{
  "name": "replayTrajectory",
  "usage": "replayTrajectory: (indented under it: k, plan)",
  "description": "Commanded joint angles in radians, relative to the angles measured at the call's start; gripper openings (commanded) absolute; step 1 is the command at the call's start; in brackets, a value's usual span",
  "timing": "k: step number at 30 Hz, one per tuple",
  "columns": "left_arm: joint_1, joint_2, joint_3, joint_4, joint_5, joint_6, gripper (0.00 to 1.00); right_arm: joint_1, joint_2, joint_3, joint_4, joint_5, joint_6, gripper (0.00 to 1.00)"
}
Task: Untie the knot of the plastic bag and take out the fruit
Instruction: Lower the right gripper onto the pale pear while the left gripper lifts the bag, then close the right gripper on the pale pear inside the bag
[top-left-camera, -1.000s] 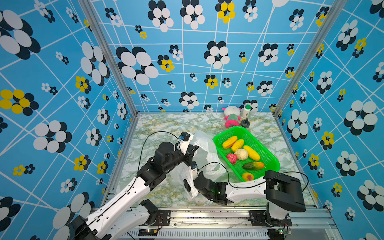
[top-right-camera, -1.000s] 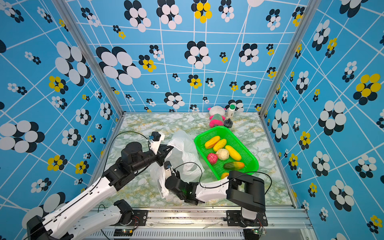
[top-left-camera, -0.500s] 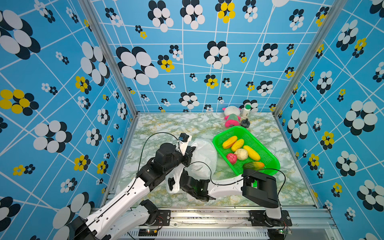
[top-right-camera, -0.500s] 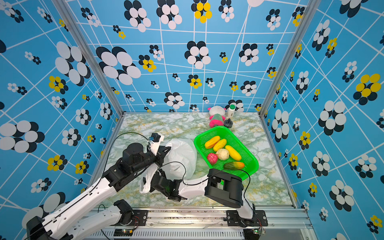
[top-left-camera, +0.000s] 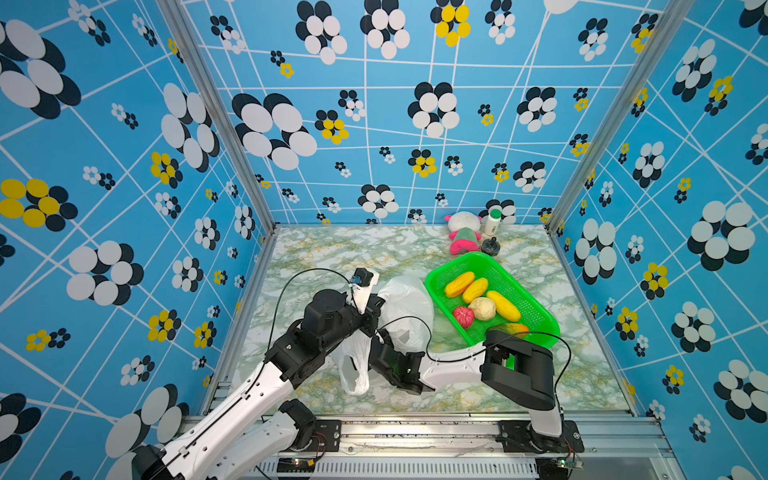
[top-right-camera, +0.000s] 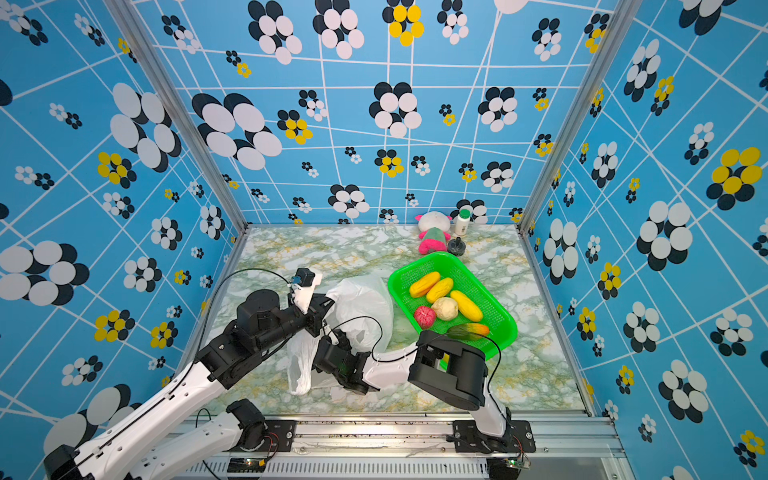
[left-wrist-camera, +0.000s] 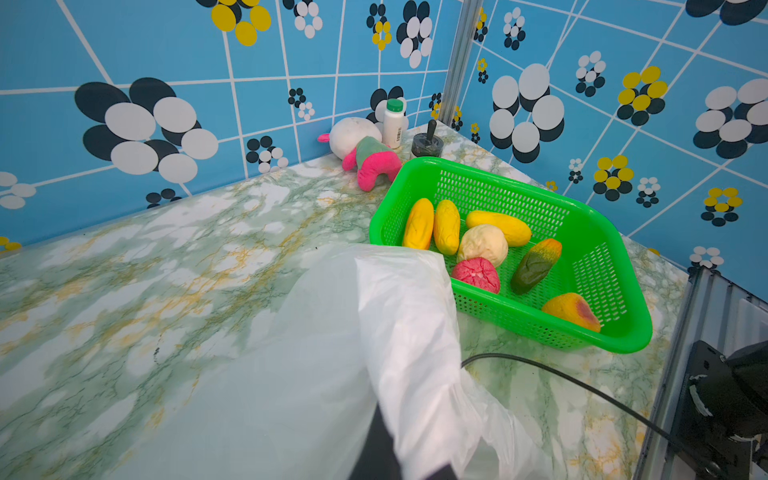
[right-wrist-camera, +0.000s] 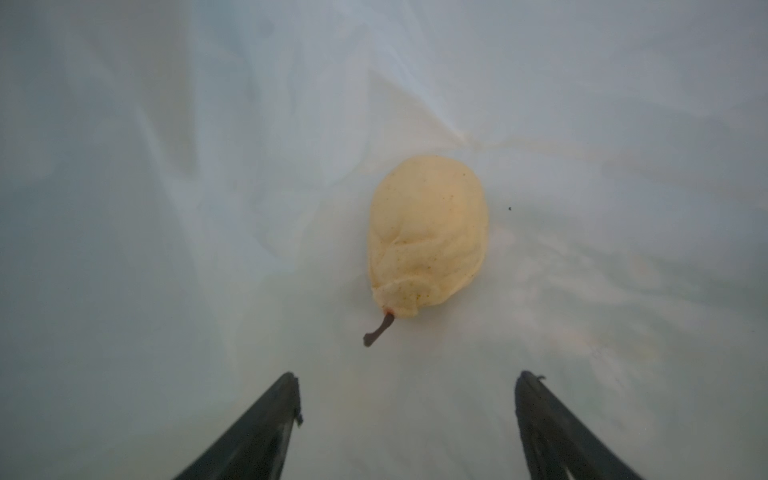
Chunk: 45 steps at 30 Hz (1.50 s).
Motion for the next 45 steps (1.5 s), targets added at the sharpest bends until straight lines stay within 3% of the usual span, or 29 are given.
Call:
replayTrajectory:
  k: [1,9,16,25,30,35,45]
  plan:
    - [-0.008,0.013,-0.014,0.002,0.021,-0.005,0.00,-0.013,0.030,0.053,-0.033,-0.005,-0.008,0.88]
    - [-0.009,0.016,-0.015,0.011,0.033,-0.012,0.00,-0.049,0.171,0.221,-0.077,-0.073,-0.026,0.99]
    - [-0.012,0.015,-0.006,0.001,0.053,-0.012,0.00,-0.079,0.292,0.382,-0.166,-0.057,-0.042,0.99]
    - [-0.023,0.009,0.003,-0.014,0.066,-0.013,0.00,-0.090,0.346,0.469,-0.180,-0.034,-0.087,0.98]
    - [-0.028,0.003,0.009,-0.024,0.059,-0.012,0.00,-0.098,0.367,0.493,-0.196,-0.024,-0.112,0.88]
    - [-0.027,-0.004,-0.001,-0.019,0.048,-0.011,0.00,-0.099,0.353,0.490,-0.199,-0.012,-0.123,0.70]
    - [-0.027,-0.017,-0.028,0.004,0.008,-0.013,0.00,-0.098,0.172,0.259,-0.041,-0.105,-0.138,0.47]
